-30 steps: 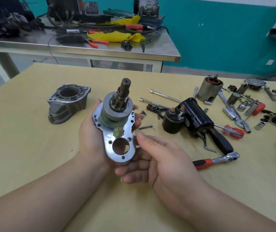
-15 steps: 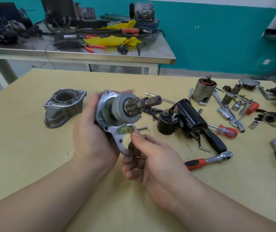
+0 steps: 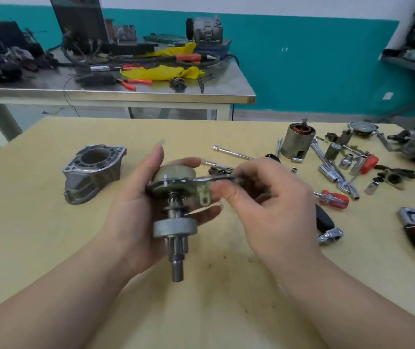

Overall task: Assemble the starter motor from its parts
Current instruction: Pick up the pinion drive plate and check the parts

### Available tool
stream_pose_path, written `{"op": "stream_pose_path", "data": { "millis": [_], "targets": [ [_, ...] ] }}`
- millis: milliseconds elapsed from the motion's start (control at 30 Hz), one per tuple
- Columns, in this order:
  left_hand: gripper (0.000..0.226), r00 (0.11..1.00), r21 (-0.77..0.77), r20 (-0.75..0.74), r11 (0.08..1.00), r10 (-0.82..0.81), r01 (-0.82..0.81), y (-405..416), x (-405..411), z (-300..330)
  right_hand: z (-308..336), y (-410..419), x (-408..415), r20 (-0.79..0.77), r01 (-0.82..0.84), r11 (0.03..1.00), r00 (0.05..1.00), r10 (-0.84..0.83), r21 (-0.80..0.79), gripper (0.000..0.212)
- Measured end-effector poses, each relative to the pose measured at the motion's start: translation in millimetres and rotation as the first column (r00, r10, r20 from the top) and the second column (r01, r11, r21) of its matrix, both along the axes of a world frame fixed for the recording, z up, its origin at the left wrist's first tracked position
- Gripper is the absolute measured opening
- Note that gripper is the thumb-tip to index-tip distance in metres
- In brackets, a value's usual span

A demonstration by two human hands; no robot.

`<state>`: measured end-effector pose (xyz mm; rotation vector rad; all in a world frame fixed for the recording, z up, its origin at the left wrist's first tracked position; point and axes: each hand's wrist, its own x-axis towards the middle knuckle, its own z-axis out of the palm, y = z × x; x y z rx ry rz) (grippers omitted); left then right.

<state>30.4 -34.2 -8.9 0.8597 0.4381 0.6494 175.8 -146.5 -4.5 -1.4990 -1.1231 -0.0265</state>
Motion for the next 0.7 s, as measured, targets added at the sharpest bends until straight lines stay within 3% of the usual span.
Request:
{"op": "stream_pose_path", "data": {
  "millis": [167, 233, 300, 367, 467, 600, 700],
  "targets": [
    [0.056, 0.999, 0.067, 0.021, 0.997, -0.037, 0.035, -10.6, 6.2, 2.2, -2.2, 8.1, 10.5, -0.315, 0.034, 0.999, 0.948, -0.033, 0.0, 0.052],
    [0.058, 0.998, 0.097, 0.05, 0.995, -0.025, 0.02, -15.5, 10.5, 0.3, -5.8, 11.9, 10.1, -0.512, -0.082, 0.996, 0.854, 0.09, 0.038, 0.06],
    [0.06, 0.998, 0.119, 0.064, 0.993, -0.006, -0.002, -18.3, 13.0, -0.4, -7.7, 15.2, 5.2, -0.645, -0.179, 0.978, 0.736, 0.207, 0.11, 0.051],
    [0.058, 0.998, 0.135, 0.062, 0.991, -0.021, 0.012, -19.7, 13.4, -2.6, -9.4, 16.7, 1.4, -0.7, -0.227, 0.962, 0.662, 0.268, 0.153, 0.044],
    [0.06, 1.0, 0.156, -0.029, 0.988, -0.004, 0.008, -20.5, 13.0, -8.4, -9.8, 15.5, 3.6, -0.757, -0.318, 0.931, 0.56, 0.336, 0.178, 0.051],
    [0.068, 0.959, 0.372, -0.197, 0.921, 0.204, -0.119, -23.7, 14.1, -11.9, -9.5, 6.4, 8.6, -0.824, -0.411, 0.905, 0.471, 0.315, 0.111, 0.053],
    [0.061, 0.901, 0.47, -0.278, 0.865, 0.334, -0.175, -27.1, 15.8, -13.9, -10.8, -0.9, 4.7, -0.887, -0.454, 0.874, 0.313, 0.34, 0.175, 0.051]
  ]
}}
